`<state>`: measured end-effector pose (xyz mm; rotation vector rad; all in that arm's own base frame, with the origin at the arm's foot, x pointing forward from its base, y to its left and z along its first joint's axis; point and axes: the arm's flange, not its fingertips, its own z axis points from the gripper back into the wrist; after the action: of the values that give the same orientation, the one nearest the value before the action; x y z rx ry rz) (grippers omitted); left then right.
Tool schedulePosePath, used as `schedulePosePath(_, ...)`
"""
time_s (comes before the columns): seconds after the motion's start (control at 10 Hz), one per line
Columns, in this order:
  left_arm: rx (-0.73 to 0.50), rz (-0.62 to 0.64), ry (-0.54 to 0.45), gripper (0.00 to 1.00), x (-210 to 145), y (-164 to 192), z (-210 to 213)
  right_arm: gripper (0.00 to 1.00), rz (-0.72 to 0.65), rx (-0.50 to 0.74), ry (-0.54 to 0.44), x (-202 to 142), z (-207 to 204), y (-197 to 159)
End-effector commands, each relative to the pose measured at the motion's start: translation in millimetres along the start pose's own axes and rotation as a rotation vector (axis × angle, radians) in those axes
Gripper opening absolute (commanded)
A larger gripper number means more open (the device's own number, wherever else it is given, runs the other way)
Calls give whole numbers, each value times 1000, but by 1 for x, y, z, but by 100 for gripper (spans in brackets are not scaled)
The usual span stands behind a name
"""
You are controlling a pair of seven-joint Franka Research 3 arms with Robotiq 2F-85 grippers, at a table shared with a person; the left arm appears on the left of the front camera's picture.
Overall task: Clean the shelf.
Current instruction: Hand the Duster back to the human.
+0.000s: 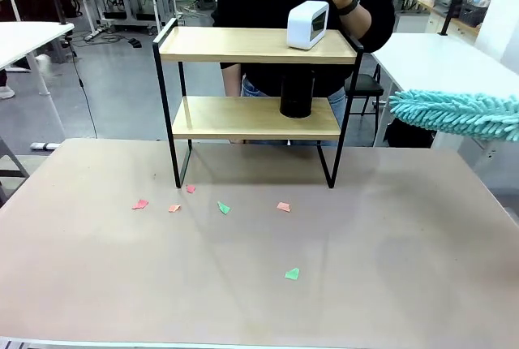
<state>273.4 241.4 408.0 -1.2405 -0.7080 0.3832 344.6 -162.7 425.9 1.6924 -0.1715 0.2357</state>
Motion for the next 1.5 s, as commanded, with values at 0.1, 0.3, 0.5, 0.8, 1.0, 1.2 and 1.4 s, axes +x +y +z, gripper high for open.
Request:
schedulePosePath(0.1, -15, 0, -4, 100, 0, -2, 0, 11, 14, 22, -4, 1, 10, 4)
schedulePosePath(0.3, -15, 0, -4, 100, 0, -2, 0, 11, 14, 22, -4, 1, 10, 4)
schedulePosePath(0.5, -38, -34, 0, 100, 8, -21, -3, 11, 29, -55, 51, 2, -3, 20)
schedulePosePath(0.8, -97, -94, 126, 100, -3, -73, -30, 11, 117, -246, 286, 3, -39, 82)
schedulePosePath(1.0, -191, -128, 292, 100, -24, -112, -52, 11, 197, -296, 528, 1, -76, 119)
schedulePosePath(1.2, -229, -120, 395, 100, -50, -145, -77, 11, 277, -229, 813, 0, -115, 153)
schedulePosePath(1.4, -245, -85, 456, 100, -86, -160, -97, 11, 333, -232, 987, 4, -153, 164)
